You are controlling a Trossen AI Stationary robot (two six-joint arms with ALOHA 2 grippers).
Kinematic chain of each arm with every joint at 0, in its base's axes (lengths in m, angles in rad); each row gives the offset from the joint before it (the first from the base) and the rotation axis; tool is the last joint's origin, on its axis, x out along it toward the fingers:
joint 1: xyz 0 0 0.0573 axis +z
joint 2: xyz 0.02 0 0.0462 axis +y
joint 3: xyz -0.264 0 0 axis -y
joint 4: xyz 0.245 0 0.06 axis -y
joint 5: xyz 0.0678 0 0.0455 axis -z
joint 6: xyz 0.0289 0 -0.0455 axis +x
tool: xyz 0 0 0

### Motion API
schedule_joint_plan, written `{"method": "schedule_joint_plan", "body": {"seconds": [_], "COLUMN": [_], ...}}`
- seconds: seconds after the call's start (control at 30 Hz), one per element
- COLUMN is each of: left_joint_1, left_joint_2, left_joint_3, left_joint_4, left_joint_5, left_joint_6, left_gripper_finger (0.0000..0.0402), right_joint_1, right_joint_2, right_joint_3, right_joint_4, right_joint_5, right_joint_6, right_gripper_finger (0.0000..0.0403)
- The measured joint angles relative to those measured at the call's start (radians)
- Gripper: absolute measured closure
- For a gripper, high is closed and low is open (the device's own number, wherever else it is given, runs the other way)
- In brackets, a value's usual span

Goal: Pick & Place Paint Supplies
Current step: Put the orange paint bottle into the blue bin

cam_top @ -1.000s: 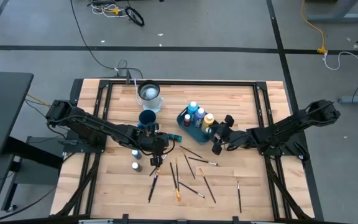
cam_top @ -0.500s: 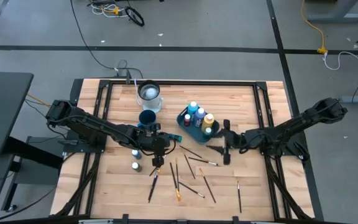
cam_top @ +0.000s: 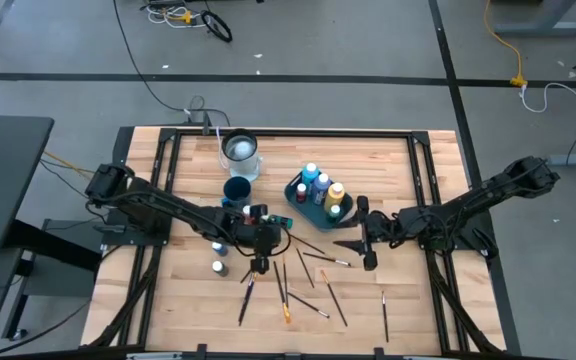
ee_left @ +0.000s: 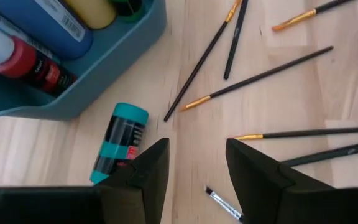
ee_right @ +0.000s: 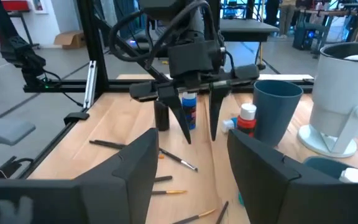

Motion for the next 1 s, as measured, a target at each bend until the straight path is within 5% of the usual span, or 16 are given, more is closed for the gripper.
{"method": "schedule_joint_plan", "body": {"seconds": [0.2,0.33,0.57,0.8,1.0], "left_joint_1": [0.0,0.0,0.005,0.04,0.069], "left_joint_2": [-0.047,-0.092,-0.143,-0.13,-0.106], "left_joint_3": [0.001,0.001,0.001,0.0,0.002], "left_joint_4": [-0.015,-0.07,-0.3,-0.474,-0.463], "left_joint_5": [-0.162,-0.176,-0.106,-0.169,-0.233], "left_joint_6": [-0.045,-0.13,-0.754,-0.895,-0.957], "left_gripper_finger": [0.0235,0.0235,0.0235,0.0235,0.0235], "right_joint_1": [0.0,0.0,0.001,0.001,0.001], "right_joint_2": [0.0,0.0,0.0,0.0,0.0], "right_joint_3": [0.0,0.0,0.0,0.0,0.0], "right_joint_4": [-0.007,-0.008,-0.013,-0.013,-0.015], "right_joint_5": [0.0,0.0,0.0,0.0,0.001], "right_joint_6": [0.001,0.002,0.032,0.046,0.036], "right_gripper_finger": [0.0208,0.0208,0.0208,0.0208,0.0208]}}
